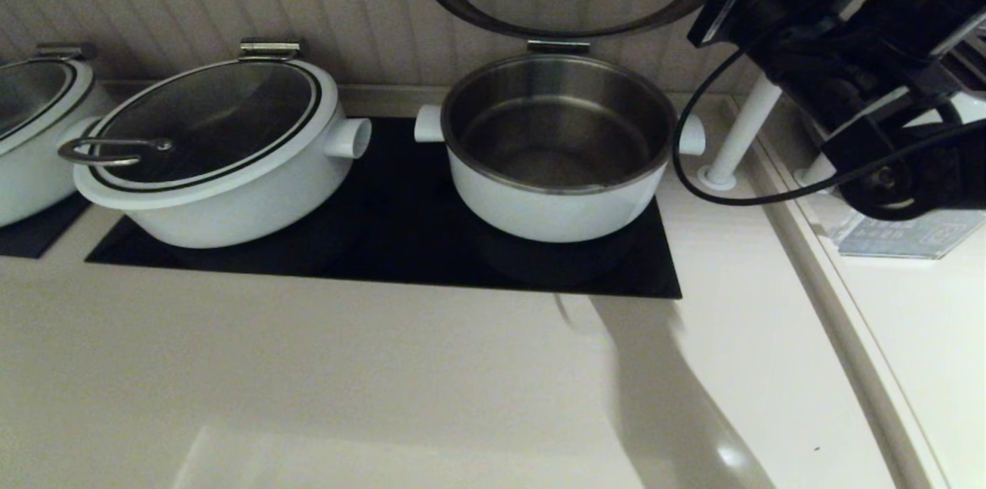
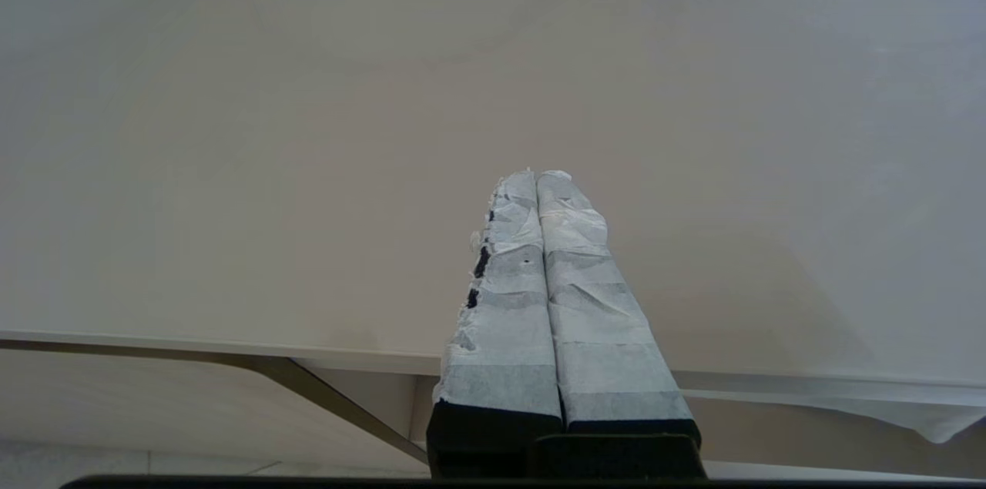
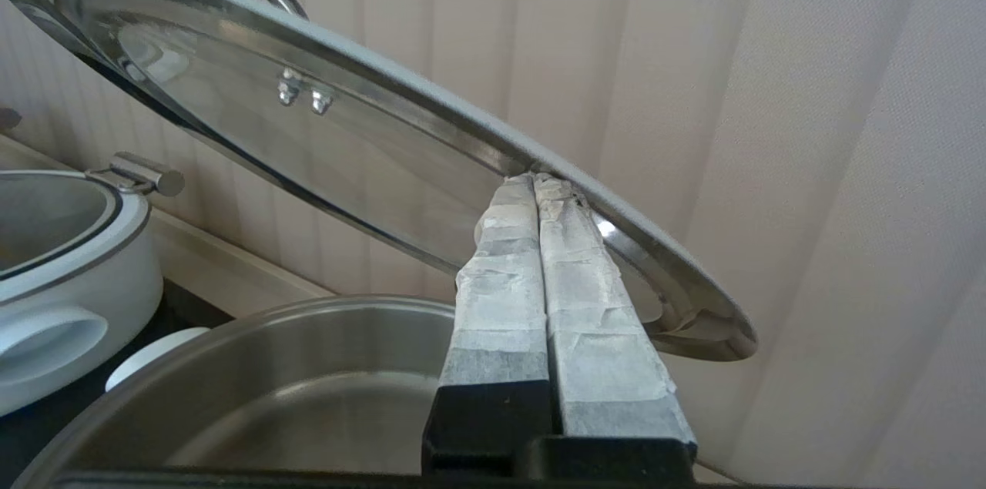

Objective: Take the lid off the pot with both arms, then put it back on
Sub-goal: Open the pot lid completely

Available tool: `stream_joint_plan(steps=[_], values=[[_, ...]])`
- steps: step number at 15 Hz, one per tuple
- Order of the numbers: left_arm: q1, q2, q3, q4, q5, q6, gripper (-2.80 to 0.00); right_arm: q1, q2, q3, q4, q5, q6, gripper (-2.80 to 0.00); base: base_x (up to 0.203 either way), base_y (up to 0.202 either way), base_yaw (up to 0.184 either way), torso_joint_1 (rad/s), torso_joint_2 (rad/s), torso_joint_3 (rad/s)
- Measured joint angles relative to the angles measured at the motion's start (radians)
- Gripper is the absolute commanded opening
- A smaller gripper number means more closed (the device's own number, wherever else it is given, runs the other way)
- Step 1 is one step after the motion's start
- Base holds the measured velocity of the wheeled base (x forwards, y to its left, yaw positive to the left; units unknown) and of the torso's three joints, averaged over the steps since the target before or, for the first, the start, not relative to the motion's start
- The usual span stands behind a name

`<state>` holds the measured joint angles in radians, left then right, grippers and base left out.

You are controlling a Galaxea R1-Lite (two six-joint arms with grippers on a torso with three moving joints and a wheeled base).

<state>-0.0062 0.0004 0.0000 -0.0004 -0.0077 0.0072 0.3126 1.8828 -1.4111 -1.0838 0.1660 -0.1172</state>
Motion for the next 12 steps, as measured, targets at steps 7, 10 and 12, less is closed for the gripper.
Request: stream_joint_plan(steps=[7, 10, 12], values=[[0.0, 0.0, 0.0, 0.0, 0.0, 0.0, -2.8, -0.002, 0.06, -0.129, 0.039, -0.001, 0.0, -2.8, 0.0, 0.0, 0.0, 0.0, 0.0, 0.0], [0.0, 0.0, 0.0, 0.0, 0.0, 0.0, -2.8, -0.002, 0.068, -0.146, 0.045, -0.001, 0.0, -2.8, 0.0, 0.0, 0.0, 0.0, 0.0, 0.0], [0.0, 0.0, 0.0, 0.0, 0.0, 0.0, -2.8, -0.002, 0.069, -0.146, 0.046, -0.002, 0.0, -2.8, 0.0, 0.0, 0.0, 0.0, 0.0, 0.0]])
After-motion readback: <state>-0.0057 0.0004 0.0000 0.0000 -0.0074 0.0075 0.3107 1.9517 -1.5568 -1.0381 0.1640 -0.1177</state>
